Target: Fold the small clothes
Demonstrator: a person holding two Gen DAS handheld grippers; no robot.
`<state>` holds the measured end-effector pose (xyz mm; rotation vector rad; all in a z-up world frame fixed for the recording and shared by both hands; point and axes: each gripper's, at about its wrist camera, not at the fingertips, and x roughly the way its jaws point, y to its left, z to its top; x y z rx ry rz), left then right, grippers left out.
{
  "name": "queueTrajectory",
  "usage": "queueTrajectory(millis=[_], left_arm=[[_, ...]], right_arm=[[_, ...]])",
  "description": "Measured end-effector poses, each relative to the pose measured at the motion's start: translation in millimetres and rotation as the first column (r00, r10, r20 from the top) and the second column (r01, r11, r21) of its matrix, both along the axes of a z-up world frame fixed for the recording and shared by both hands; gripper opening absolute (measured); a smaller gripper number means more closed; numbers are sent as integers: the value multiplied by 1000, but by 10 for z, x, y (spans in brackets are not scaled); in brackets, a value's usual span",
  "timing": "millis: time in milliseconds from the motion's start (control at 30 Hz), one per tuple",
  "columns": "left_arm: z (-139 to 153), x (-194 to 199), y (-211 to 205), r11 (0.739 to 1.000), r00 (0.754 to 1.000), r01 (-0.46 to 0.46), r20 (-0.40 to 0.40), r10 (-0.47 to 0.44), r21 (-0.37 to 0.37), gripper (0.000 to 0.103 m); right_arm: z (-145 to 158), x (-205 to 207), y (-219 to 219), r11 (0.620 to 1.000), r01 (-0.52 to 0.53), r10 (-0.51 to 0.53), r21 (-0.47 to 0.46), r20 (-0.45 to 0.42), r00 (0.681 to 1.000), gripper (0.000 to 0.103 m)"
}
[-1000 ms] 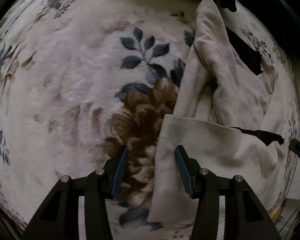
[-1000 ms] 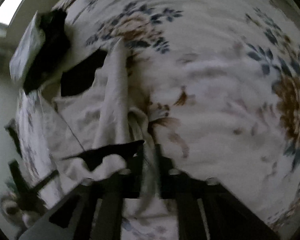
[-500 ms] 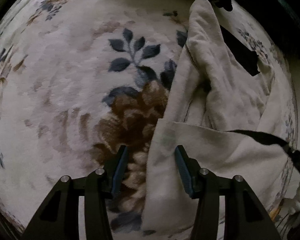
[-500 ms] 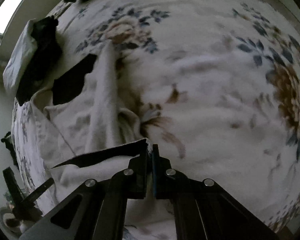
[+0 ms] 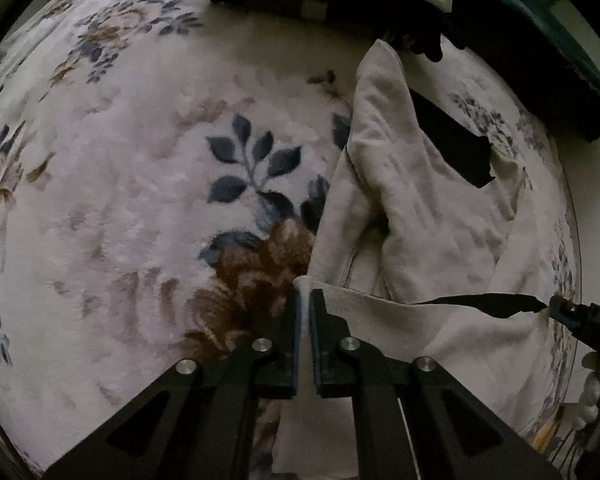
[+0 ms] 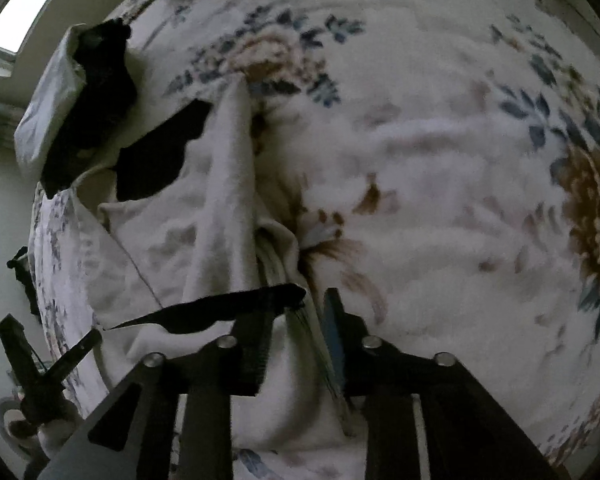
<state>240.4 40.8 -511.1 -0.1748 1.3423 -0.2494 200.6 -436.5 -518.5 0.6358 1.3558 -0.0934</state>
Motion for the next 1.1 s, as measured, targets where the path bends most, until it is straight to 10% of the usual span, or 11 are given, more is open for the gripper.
queueTrajectory(millis=[167,267,433,633,800,1100], left_arm=[[-11,11,25,1000,1000,-19,0,19,4,3],[17,-28,76,1000,1000,-28,9,28,-6,3],[-98,-18,139,999,999,-46,-9,46,-8,3],[-98,109,209,992,988,-106,-118,97,-65,8],[291,393,189,987,993,-108,-52,103,-119,43],[300,1472,-737,974,976,214,34,-217,68,55]], right_arm=[[-228,90,115,997,-73,75,22,-102,992,36],[-232,38,123,998,-44,46,36,-60,997,3],[-44,-17,73,1000,1,0,-24,32,999,3],[-341,39,11,998,17,-11,56,-105,994,4],[-79,200,-149,991,71,-64,114,-66,996,56],[33,1462,-147,999,-38,38,15,-63,997,62]])
